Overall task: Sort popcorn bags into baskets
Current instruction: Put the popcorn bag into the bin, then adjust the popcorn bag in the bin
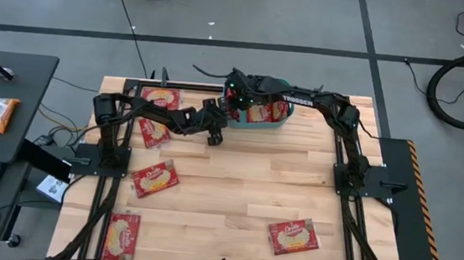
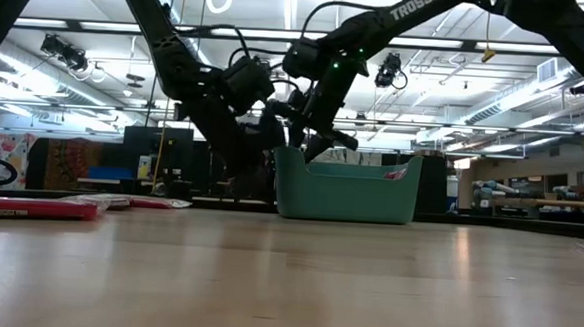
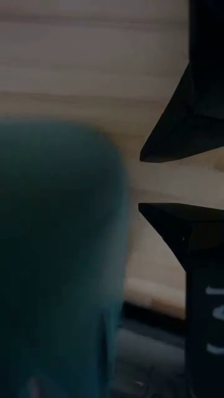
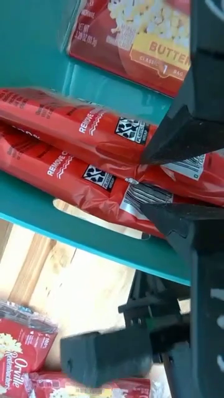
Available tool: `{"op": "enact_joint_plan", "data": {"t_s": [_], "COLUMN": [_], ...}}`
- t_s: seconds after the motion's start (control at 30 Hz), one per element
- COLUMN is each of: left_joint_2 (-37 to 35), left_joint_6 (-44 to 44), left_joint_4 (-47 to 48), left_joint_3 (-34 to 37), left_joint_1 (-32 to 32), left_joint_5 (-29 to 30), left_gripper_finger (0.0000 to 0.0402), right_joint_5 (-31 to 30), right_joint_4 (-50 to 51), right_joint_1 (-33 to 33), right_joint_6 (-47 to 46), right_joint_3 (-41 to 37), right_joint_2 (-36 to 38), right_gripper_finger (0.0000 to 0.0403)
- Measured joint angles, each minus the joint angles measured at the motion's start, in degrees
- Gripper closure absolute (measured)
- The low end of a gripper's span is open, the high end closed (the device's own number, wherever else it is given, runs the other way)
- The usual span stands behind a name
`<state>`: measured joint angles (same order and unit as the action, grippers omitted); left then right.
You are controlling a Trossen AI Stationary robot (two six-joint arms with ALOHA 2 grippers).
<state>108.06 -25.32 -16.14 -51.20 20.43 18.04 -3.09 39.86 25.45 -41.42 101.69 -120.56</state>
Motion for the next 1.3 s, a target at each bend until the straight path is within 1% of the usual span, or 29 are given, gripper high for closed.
{"op": "enact_joint_plan", "data": {"t_s": [0.13, 0.27, 0.47, 0.67, 0.87, 0.97, 1.03, 1.17, 1.23, 1.3], "left_joint_2": [-1.12, -1.72, -1.76, -4.8, -7.06, -7.96, -9.1, -12.35, -13.8, -14.83], "left_joint_6": [-0.02, 0.0, 0.01, 0.0, -0.54, 0.67, 0.69, 2.11, 3.96, 5.38], "left_joint_4": [-0.17, 0.28, 0.32, 0.78, 2.42, 5.12, 8.4, 10.77, 10.8, 11.33], "left_joint_3": [0.0, 0.04, 0.04, 0.11, 0.08, -0.01, 0.03, 0.0, 0.0, 0.0], "left_joint_1": [0.0, 0.26, 0.39, 0.43, 2.22, 3.41, 4.06, 4.81, 5.27, 6.4], "left_joint_5": [0.34, 0.37, 1.88, 3.04, 3.57, 3.53, 3.56, 3.63, 2.55, 0.65], "left_gripper_finger": [0.028, 0.028, 0.028, 0.028, 0.028, 0.028, 0.028, 0.028, 0.028, 0.028], "right_joint_5": [2.87, 8.06, 9.97, 11.0, 9.87, 8.82, 6.95, -0.17, -0.87, -1.01], "right_joint_4": [-0.76, -0.46, -0.89, -1.97, -1.49, -0.48, 1.01, 9.64, 13.66, 14.16], "right_joint_1": [0.14, 0.96, 2.41, 3.21, 3.21, 3.19, 3.32, 4.1, 5.35, 6.38], "right_joint_6": [-0.17, -0.6, -0.85, -0.99, -0.14, 0.75, 1.42, 3.99, 4.68, 4.99], "right_joint_3": [-0.07, -0.13, -0.13, -0.13, 0.08, 0.28, 0.39, 0.55, 0.25, -1.63], "right_joint_2": [0.16, 0.16, 0.16, 0.29, 1.18, 2.28, 4.08, 6.26, 5.94, 5.51], "right_gripper_finger": [0.0283, 0.0281, 0.0271, 0.0258, 0.0258, 0.0258, 0.0258, 0.0258, 0.0256, 0.0256]}}
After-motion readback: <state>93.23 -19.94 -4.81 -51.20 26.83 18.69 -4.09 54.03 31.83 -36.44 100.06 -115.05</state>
